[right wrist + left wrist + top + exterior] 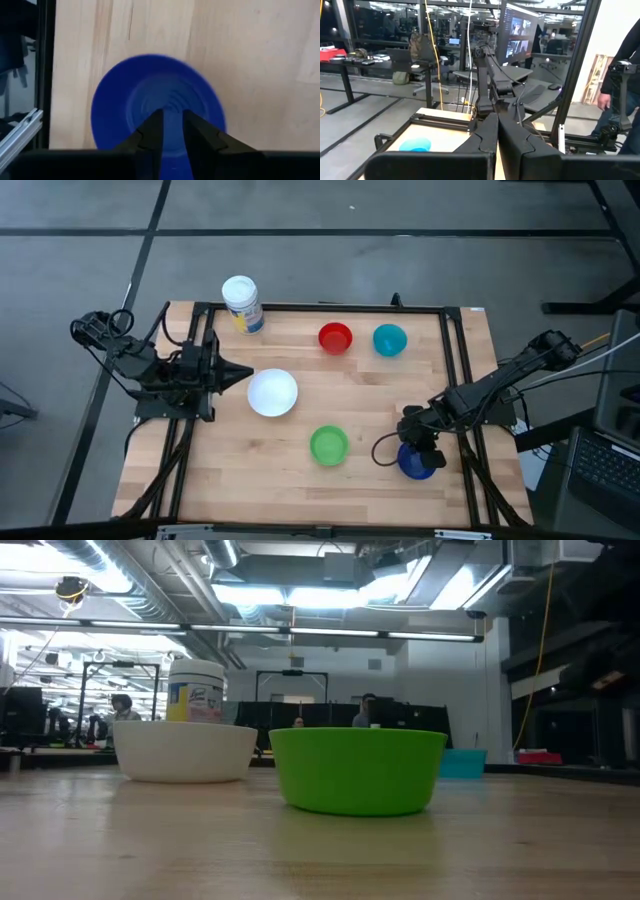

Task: Nest bowls inside each other
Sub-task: Stack the dark blue bowl on the white bowl

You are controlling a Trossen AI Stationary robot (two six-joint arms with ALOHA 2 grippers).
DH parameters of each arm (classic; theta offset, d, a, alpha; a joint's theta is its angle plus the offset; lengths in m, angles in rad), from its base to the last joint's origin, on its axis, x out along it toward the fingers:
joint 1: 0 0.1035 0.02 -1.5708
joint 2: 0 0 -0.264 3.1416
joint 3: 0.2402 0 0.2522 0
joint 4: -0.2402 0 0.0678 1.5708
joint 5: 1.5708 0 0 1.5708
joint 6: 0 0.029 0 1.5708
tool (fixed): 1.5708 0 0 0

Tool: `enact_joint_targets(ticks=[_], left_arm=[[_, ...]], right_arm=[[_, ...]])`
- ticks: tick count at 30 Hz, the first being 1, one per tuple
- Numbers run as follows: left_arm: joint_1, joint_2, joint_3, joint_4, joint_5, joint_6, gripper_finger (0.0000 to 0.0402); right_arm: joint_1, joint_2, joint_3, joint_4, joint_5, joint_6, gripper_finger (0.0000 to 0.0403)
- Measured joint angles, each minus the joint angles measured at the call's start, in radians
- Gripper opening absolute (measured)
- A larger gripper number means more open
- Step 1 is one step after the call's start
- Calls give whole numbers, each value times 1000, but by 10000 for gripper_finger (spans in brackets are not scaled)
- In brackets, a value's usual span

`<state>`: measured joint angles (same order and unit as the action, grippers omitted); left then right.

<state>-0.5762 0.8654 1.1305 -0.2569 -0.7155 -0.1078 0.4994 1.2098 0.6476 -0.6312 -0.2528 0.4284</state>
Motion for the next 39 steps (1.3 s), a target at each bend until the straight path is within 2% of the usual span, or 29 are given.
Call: enact_joint_targets(ticks=[6,21,31,39], left_arm=[[0,0,0,0,0,-3,8],[0,0,0,0,0,-2,8],[0,0,0,0,2,-2,8],[0,-2,0,-1,2,-2,8]], right_arm=[[-15,0,23,14,6,5,80],[-85,0,28,-16,89,-71,149],[-98,0,-42,7,14,-58,131],[-99,0,-47,34,14,-54,127]])
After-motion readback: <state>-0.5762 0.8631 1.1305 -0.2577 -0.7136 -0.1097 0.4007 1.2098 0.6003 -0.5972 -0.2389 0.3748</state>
